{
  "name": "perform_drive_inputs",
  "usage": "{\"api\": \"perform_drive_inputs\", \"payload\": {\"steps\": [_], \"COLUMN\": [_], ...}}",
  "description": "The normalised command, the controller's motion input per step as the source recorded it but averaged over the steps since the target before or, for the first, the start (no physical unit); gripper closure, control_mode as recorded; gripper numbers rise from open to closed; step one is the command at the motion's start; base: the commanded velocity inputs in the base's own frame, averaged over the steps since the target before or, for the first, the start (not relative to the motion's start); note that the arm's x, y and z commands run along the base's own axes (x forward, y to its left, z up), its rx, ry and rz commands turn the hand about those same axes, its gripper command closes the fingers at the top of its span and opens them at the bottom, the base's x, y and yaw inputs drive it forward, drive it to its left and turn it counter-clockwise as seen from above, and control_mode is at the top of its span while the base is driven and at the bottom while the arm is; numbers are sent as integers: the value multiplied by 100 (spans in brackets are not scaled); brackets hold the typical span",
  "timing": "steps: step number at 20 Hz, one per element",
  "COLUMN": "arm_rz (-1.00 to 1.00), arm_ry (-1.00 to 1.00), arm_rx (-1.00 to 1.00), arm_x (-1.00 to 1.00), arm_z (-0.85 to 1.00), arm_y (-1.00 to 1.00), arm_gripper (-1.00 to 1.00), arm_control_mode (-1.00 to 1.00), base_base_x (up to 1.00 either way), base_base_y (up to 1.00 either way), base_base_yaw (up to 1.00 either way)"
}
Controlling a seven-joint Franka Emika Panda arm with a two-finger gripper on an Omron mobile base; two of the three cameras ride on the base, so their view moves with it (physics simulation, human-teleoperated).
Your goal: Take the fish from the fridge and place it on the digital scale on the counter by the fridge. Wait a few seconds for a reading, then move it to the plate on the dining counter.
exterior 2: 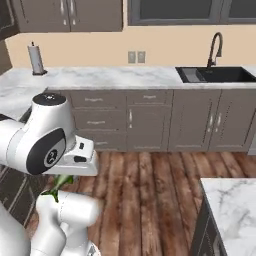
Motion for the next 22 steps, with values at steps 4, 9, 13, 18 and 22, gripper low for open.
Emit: {"api": "perform_drive_inputs", "payload": {"steps": [4,9,13,18,22], "arm_rz": [0,0,0,0,0], "arm_ry": [0,0,0,0,0], "arm_rx": [0,0,0,0,0], "arm_x": [0,0,0,0,0], "arm_z": [0,0,0,0,0], "arm_y": [0,0,0,0,0], "arm_gripper": [100,100,100,100,100], "arm_control_mode": [100,100,100,100,100], "base_base_x": [49,54,48,35,26], "base_base_y": [-2,0,0,0,0], "base_base_yaw": [-66,-65,-64,-63,-63]}}
